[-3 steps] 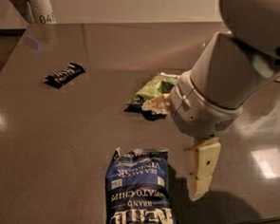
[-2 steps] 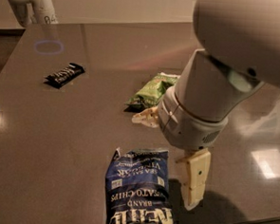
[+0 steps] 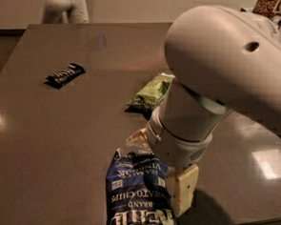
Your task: Move blue chip bag near rxbar chocolate
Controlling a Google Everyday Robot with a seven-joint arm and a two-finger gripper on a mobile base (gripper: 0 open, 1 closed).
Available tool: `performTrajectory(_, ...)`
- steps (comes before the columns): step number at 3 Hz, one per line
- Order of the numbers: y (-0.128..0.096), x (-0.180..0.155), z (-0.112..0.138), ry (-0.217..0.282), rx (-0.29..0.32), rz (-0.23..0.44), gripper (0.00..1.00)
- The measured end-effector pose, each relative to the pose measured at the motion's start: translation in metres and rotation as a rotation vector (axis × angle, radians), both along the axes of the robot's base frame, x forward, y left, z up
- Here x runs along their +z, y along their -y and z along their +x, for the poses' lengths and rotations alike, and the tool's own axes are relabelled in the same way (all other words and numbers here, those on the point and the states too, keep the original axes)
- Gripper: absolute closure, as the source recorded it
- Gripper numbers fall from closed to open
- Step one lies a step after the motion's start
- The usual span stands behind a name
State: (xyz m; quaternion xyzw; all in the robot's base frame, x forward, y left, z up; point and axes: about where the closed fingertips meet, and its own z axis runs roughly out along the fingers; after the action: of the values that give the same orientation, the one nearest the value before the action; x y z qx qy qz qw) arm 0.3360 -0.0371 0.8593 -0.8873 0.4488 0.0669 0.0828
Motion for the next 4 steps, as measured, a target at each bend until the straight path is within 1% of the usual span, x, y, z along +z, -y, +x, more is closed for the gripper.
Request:
performTrajectory(1, 0.0, -0.008, -0.001, -0.015, 0.002, -0.022, 0.37)
performTrajectory(2, 0.002, -0.007, 0.001, -0.023, -0.019, -0.033, 0.61)
performTrajectory(3, 0.004, 0.0, 0.009, -0.024, -0.056, -0.031, 0.83)
performTrajectory(4, 0.008, 0.016, 0.029, -0.013, -0.129, -0.007, 1.0)
